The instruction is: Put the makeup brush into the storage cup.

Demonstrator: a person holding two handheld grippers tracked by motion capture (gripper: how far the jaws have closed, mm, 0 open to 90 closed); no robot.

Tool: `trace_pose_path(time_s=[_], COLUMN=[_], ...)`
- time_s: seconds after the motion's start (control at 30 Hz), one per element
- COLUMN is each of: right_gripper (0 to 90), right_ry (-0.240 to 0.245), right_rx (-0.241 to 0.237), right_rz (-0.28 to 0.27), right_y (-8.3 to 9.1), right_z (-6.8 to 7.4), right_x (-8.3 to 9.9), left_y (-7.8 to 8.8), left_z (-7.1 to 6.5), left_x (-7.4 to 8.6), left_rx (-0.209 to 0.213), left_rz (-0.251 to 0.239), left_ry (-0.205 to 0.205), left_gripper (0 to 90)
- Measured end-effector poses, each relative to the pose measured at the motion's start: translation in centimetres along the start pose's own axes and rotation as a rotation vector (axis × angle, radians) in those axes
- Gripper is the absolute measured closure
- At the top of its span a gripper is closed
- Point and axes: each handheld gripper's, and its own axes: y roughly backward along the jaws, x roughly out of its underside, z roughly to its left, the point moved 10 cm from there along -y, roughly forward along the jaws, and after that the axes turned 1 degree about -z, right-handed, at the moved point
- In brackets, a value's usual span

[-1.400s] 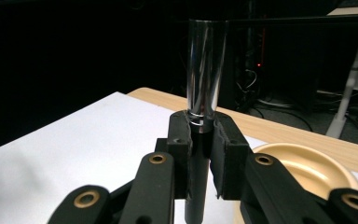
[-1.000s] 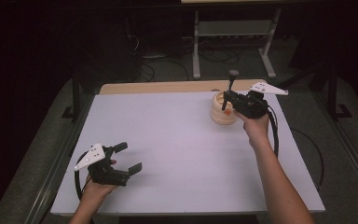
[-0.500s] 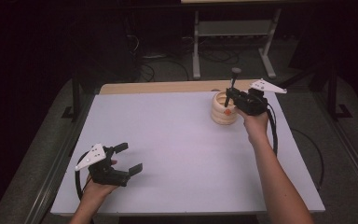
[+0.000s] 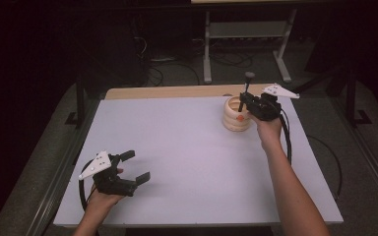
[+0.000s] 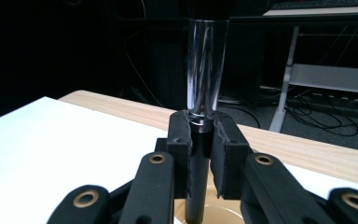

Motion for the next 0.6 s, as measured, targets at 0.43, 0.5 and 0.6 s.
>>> trace_pose_path(time_s=[0.43, 0.5, 0.6], right_gripper=[77.9, 77.9, 77.4], right_ry=[0.02, 0.023, 0.032], right_rx=[0.027, 0.028, 0.028], right_rz=[0.063, 0.072, 0.09], right_y=[-1.2, -1.3, -1.5], right_z=[-0.5, -0.5, -0.4], right_x=[1.7, 1.9, 2.2], left_y=[0.1, 0.1, 0.1], left_z=[0.0, 0.0, 0.0], left_x=[-0.1, 0.0, 0.0], left_rx=[0.001, 0.001, 0.002], left_rz=[-0.004, -0.002, 0.001], left_ry=[0.001, 0.0, -0.003], left_gripper=[0.0, 0.0, 0.0])
